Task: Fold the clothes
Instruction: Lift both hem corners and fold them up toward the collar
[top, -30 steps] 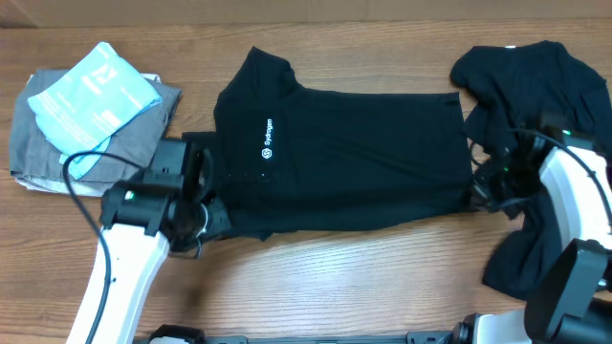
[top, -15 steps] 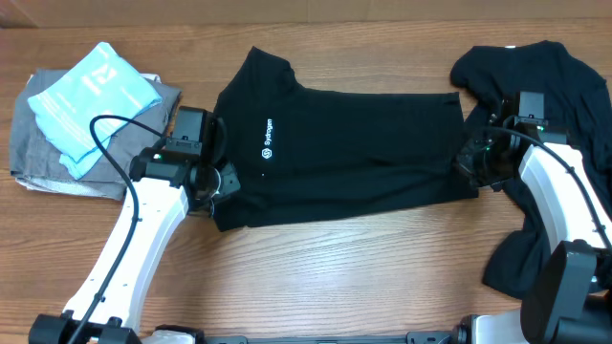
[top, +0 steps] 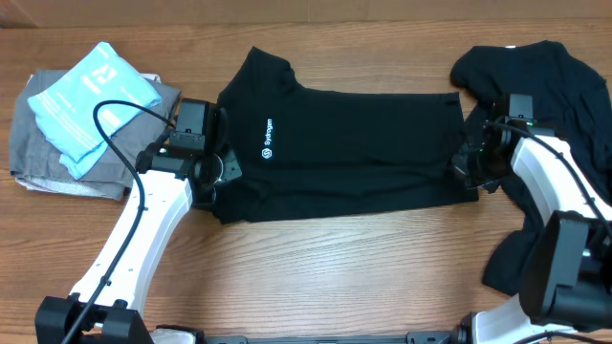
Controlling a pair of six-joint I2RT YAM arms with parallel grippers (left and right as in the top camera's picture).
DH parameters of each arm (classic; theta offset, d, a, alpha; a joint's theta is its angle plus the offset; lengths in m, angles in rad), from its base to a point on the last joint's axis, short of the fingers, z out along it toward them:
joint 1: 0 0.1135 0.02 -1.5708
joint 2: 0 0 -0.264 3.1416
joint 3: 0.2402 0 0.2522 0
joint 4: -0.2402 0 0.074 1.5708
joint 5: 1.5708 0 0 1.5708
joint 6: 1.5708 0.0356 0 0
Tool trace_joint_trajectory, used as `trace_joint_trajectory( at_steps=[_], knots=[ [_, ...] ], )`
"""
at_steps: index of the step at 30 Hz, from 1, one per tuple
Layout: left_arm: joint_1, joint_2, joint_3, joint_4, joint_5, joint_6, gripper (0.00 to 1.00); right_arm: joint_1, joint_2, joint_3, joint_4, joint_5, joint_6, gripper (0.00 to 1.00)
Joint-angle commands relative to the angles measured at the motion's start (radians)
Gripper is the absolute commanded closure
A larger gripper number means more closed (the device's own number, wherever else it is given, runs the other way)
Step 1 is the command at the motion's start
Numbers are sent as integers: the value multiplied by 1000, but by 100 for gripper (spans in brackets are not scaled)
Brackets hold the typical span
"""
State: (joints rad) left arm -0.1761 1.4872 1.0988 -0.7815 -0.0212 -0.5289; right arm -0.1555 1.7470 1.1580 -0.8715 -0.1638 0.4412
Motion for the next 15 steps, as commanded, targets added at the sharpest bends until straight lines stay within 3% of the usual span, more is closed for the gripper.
trace_joint_trajectory(
  at_steps=[1, 15],
  knots=[
    [5, 7, 26, 11, -37, 39, 96, -2, 17, 19, 19, 18, 5, 96],
    [4, 100, 26, 80, -34, 35, 96, -2, 35, 19, 82, 18, 5, 93]
  ],
)
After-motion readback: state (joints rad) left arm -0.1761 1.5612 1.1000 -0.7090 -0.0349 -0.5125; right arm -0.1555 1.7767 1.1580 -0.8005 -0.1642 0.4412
